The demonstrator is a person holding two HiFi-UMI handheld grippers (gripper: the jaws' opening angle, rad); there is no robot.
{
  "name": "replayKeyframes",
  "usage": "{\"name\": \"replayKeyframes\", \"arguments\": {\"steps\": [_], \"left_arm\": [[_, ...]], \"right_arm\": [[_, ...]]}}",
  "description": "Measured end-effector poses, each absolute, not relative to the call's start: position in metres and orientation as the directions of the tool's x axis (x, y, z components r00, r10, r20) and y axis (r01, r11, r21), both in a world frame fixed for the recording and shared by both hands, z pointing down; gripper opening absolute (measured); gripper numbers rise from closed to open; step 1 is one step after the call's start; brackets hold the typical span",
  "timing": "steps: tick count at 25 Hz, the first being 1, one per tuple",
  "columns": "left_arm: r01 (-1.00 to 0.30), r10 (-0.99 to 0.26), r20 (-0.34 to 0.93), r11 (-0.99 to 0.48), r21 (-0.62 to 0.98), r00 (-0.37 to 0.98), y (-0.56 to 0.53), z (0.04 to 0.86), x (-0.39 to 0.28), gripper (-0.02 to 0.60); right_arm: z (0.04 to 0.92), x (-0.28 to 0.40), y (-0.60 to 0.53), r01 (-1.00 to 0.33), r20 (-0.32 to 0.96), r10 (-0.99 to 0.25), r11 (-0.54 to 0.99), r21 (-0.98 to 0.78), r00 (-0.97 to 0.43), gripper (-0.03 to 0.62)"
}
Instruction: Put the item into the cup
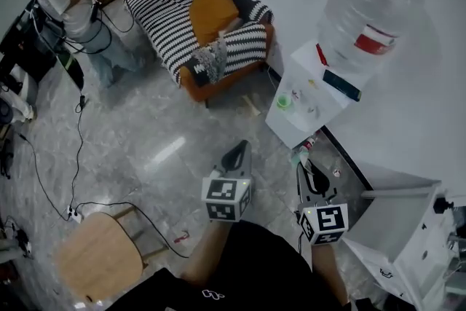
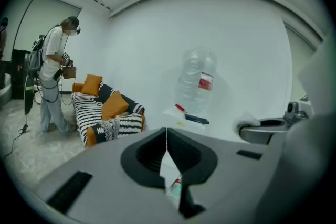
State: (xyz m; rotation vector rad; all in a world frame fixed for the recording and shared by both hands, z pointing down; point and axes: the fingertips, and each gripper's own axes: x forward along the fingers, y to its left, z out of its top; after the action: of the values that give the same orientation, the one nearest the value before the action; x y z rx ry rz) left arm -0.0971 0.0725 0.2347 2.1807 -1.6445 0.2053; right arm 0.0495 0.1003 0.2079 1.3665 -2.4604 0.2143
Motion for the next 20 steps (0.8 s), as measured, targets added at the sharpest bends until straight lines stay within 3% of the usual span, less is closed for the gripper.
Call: {"name": "replayKeyframes", "arguments": {"steps": [6, 20], "left_arm": [[-0.938, -0.884, 0.343, -0.242, 0.249, 0.319, -0.005, 0.238, -0.108, 0.014], [-0.906, -0.816, 0.412, -0.303, 0.294, 0.406, -0.087, 0.284, -0.106, 0.014]], "right_arm": [[0.187, 0.023, 0.027, -0.83, 0.284, -0.818, 0.547, 0.111, -0.501, 0.064], [0.227, 0.002, -0.056, -0.83, 0.387, -0.803, 0.539, 0.142, -0.454, 0.064]]}}
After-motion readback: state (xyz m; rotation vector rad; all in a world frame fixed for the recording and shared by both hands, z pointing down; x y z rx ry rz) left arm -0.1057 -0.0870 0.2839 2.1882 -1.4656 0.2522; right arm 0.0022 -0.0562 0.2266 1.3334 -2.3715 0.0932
